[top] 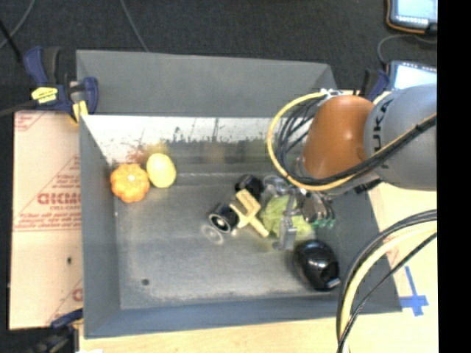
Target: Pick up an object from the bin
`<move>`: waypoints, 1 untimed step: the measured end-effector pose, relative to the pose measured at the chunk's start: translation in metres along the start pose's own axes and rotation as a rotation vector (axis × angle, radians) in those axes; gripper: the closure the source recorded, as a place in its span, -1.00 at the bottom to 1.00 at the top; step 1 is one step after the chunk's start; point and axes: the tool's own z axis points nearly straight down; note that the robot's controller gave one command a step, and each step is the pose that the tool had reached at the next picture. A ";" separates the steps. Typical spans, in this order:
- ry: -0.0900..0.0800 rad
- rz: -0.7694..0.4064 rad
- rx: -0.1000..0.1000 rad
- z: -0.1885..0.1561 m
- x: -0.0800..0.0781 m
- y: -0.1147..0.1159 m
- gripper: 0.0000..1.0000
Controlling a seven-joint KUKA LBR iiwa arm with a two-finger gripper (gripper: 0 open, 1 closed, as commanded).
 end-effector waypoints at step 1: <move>-0.003 -0.345 0.001 -0.003 -0.018 0.000 -1.00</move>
Offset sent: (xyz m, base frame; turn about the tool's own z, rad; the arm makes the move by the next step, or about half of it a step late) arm 0.0466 0.0099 -0.0314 0.2664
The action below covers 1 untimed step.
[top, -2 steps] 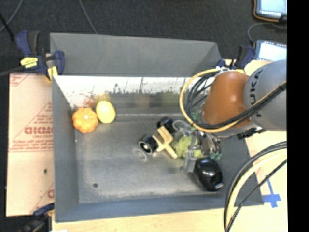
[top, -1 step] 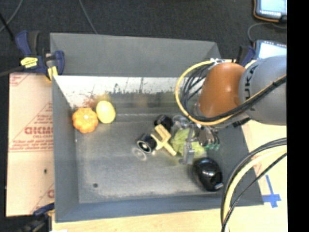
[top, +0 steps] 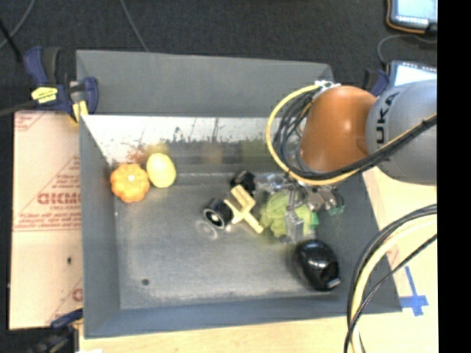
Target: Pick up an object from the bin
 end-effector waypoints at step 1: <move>-0.003 -0.123 0.000 0.009 -0.009 -0.002 -1.00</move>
Offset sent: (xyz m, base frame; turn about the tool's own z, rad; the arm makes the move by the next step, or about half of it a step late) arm 0.0166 -0.0231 -0.0308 -0.4111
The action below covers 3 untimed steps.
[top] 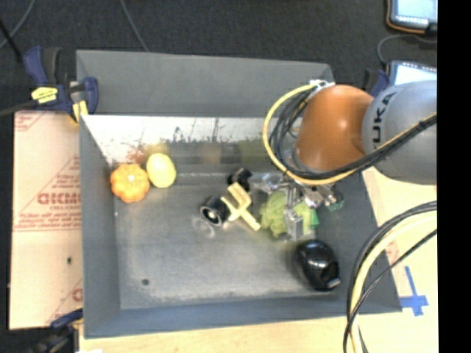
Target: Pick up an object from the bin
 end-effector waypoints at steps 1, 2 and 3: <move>-0.005 -0.288 0.002 0.021 0.004 -0.026 1.00; -0.005 -0.286 0.001 0.020 0.003 -0.025 1.00; 0.003 -0.284 -0.004 -0.022 0.002 -0.024 1.00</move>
Offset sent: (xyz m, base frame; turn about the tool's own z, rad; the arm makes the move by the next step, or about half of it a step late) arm 0.0000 0.0000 0.0000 0.0000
